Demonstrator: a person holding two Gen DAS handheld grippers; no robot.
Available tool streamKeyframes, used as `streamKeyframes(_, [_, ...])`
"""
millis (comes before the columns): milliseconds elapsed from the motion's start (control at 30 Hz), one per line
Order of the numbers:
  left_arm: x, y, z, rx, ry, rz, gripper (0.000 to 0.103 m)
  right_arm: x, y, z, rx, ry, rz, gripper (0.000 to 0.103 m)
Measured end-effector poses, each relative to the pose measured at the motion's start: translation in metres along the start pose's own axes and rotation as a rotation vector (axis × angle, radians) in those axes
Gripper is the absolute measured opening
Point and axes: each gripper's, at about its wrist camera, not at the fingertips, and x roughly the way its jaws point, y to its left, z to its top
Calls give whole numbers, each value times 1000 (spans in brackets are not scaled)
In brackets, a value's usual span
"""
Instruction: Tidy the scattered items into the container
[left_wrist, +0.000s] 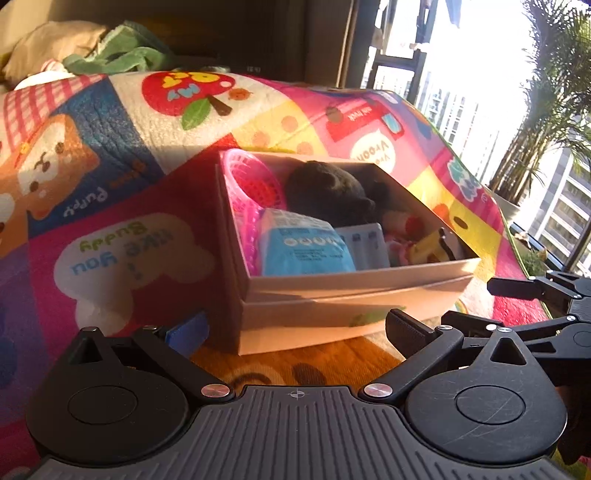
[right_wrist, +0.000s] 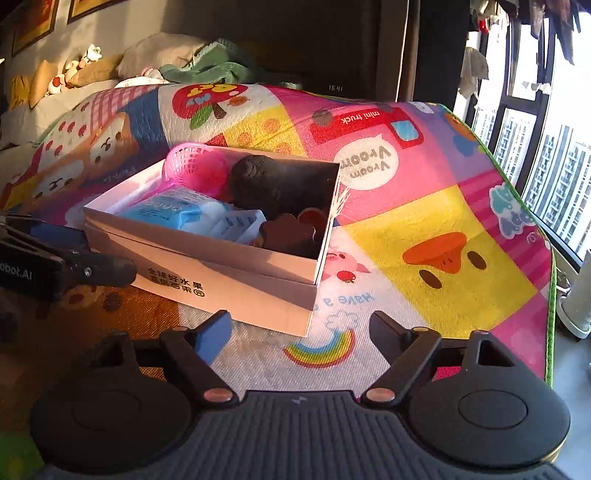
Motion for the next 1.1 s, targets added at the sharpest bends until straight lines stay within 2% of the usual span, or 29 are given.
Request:
streamKeyframes(267, [7,10,6,-33,9,72,103,8,-13,9,139,-15,25,79])
streamKeyframes(333, [6,9,4,-30,19,87,103,6,-10,5,154,-24,5,87])
streamKeyframes(400, [4,6,0,-8,29,99,103,2,-7,1,170,-22,11,99])
streamKeyframes(467, [2,2,-7,5,36,100,103,-3,-3,-6,180,-17,27,103])
streamKeyframes(567, [-1,-4,-20,22,44,109,103,-7,7,-18,173,18,36,103])
streamKeyframes(700, [-5,-14,-36,52,45,177,103,-15,11,-26,166,39,23,103])
streamKeyframes(833, [-15,-23,-47,60,40,187,103,-7,11,-31,163,128,22,103])
streamKeyframes(933, [-16,-28,-50,65,48,238,103,-8,17,-33,147,131,-9,103])
streamKeyframes(1100, [-14,-28,-49,58,53,245,103,-4,14,-33,146,108,-9,103])
